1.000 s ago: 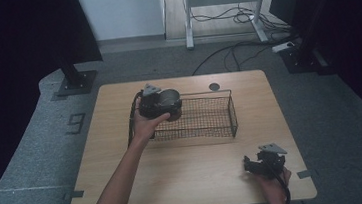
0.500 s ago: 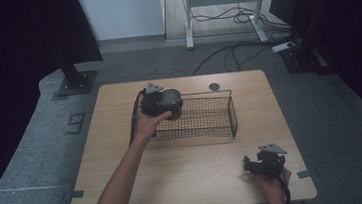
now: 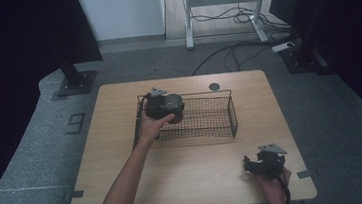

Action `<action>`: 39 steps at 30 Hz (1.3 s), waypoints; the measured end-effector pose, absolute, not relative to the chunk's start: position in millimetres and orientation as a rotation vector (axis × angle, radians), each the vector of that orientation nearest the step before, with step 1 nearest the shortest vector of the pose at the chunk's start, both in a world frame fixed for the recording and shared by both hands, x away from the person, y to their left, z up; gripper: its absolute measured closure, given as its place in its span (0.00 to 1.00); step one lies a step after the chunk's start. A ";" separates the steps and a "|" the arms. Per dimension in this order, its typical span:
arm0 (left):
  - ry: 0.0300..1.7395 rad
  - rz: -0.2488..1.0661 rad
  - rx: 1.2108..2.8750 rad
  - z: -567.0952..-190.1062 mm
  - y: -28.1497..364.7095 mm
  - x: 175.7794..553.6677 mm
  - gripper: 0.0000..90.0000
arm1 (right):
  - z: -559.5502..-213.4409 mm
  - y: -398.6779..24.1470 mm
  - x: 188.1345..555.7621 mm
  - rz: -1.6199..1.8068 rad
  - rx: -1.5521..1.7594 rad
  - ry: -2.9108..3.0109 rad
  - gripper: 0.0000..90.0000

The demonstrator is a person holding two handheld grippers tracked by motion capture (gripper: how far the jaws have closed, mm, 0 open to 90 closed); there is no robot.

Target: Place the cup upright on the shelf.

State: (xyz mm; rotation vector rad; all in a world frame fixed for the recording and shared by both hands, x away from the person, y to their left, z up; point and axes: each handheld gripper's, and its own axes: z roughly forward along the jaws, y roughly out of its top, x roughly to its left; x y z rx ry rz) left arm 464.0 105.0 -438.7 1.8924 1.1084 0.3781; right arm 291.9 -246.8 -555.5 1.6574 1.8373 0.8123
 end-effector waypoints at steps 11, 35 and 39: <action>1.174 0.350 1.904 -458.5 107.5 470.4 0.17 | -555.5 -246.8 291.9 0.813 1.657 1.837 0.12; 1.229 0.322 1.936 -485.2 105.1 476.8 0.17 | -555.5 -246.8 291.9 0.813 1.657 1.837 0.12; 1.231 0.323 1.938 -484.9 104.6 476.4 0.17 | -555.5 -246.8 291.9 0.813 1.657 1.837 0.12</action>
